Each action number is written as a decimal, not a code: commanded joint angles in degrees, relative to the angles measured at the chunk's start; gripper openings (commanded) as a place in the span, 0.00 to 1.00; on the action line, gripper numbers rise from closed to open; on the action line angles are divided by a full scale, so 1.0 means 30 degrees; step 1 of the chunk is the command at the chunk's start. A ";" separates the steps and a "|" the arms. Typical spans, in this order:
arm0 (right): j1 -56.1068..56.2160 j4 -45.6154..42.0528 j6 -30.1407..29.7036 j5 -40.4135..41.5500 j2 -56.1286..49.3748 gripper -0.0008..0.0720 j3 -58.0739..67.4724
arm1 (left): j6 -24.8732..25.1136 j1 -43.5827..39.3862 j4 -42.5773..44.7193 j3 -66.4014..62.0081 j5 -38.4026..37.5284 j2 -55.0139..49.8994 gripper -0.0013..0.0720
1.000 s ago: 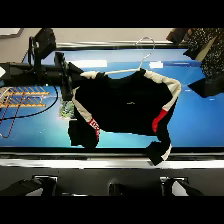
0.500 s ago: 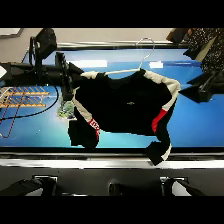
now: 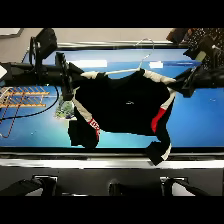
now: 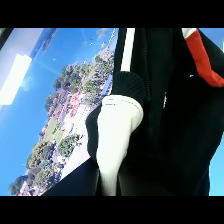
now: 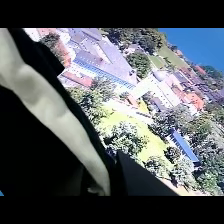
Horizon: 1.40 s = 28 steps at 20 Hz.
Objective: Fold the clothes and pants, and hang the long-sleeved shirts on hangers.
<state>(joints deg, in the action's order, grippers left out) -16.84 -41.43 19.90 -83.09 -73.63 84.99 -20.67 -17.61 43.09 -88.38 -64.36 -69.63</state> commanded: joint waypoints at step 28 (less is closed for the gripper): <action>0.0080 -1.6611 1.5074 0.4444 1.2356 0.06 0.1042 | -1.0856 0.0882 0.0415 -0.0015 0.4772 0.0036 0.86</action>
<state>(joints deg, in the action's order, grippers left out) -16.58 -83.09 59.31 -75.02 -38.85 86.41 -51.86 -14.76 44.29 -88.42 -50.35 -69.54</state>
